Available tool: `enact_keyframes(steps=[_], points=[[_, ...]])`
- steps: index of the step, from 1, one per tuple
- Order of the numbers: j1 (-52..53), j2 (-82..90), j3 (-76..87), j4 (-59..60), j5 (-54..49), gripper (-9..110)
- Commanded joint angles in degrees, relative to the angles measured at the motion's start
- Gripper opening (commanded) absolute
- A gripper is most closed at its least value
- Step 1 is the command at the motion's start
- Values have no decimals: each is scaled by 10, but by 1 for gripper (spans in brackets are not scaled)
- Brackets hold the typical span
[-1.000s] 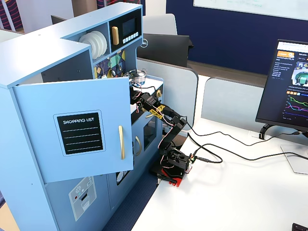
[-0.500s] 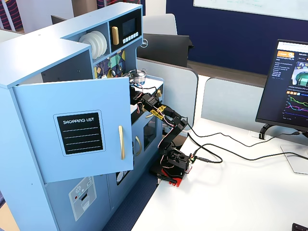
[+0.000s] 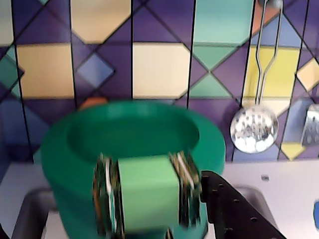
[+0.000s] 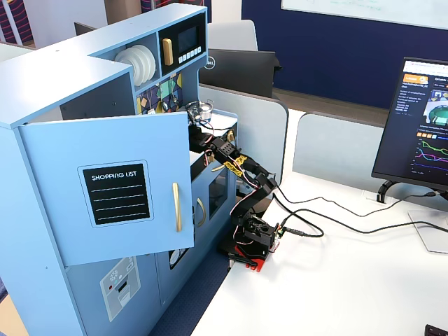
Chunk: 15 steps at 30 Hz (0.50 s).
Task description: Pick up the lid from the counter and put it on the green recipient
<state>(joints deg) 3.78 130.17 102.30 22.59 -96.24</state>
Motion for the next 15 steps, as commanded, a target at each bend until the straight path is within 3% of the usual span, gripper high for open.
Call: enact_keyframes(steps=[1, 11, 15], points=[[-4, 98, 33, 38, -17, 49], [22, 296, 251, 121, -3, 46], [11, 374, 351, 136, 3, 33]])
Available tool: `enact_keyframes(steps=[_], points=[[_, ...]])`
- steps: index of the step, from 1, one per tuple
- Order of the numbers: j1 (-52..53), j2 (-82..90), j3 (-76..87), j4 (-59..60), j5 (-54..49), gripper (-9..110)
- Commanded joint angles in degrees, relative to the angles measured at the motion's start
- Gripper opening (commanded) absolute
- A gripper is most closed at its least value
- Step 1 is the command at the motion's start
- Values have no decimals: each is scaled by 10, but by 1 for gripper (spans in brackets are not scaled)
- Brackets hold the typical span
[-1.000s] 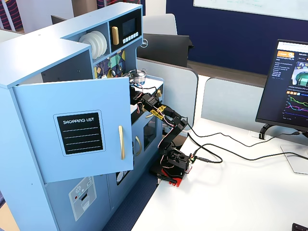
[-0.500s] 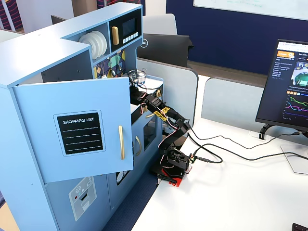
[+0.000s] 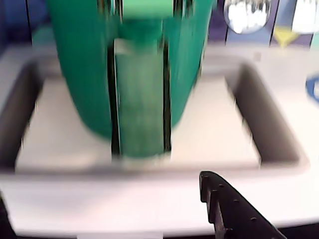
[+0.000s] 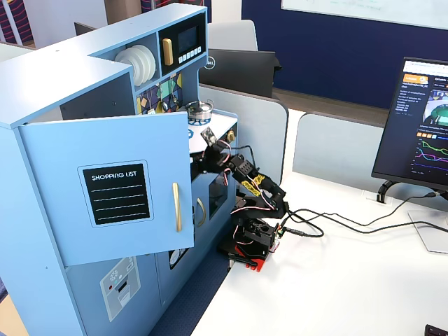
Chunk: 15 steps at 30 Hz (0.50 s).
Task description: Pick up the lid from the counter and put it on the green recipient
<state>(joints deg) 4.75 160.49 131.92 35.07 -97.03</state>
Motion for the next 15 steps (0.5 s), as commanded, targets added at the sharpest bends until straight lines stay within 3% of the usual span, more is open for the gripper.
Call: enact_keyframes(steps=[1, 11, 15], points=[[-5, 89, 76, 16, 13, 29], [-15, 181, 254, 101, -5, 0], [-3, 180, 343, 73, 1, 0]])
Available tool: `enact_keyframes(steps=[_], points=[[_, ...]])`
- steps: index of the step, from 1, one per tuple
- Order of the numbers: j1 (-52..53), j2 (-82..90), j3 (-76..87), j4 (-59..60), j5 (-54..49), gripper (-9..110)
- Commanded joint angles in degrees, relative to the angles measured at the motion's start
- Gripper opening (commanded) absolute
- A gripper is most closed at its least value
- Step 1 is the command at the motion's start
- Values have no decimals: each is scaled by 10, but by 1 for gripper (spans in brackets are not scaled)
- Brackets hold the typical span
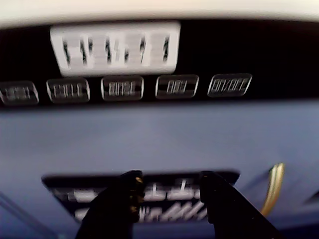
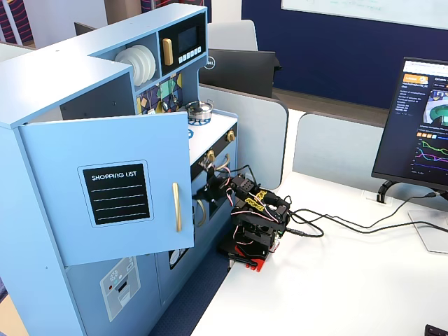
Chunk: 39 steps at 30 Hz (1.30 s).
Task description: Pick up the lid from the counter and put it on the green recipient
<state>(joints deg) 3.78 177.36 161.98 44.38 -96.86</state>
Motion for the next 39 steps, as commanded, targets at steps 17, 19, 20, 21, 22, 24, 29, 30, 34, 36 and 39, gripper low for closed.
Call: enact_keyframes(steps=[17, 19, 20, 21, 22, 24, 29, 30, 34, 36, 39], points=[[-12, 47, 97, 363, 136, 0], [-13, 47, 97, 384, 151, 0], [-13, 47, 97, 396, 145, 0], [-12, 47, 97, 413, 128, 0], [-10, 47, 97, 428, 114, 0], [-9, 47, 98, 432, 117, 0], [-7, 47, 98, 433, 102, 1], [-7, 47, 98, 434, 103, 1], [-12, 47, 98, 434, 103, 1], [-11, 47, 98, 434, 103, 1], [-11, 47, 98, 434, 103, 2]])
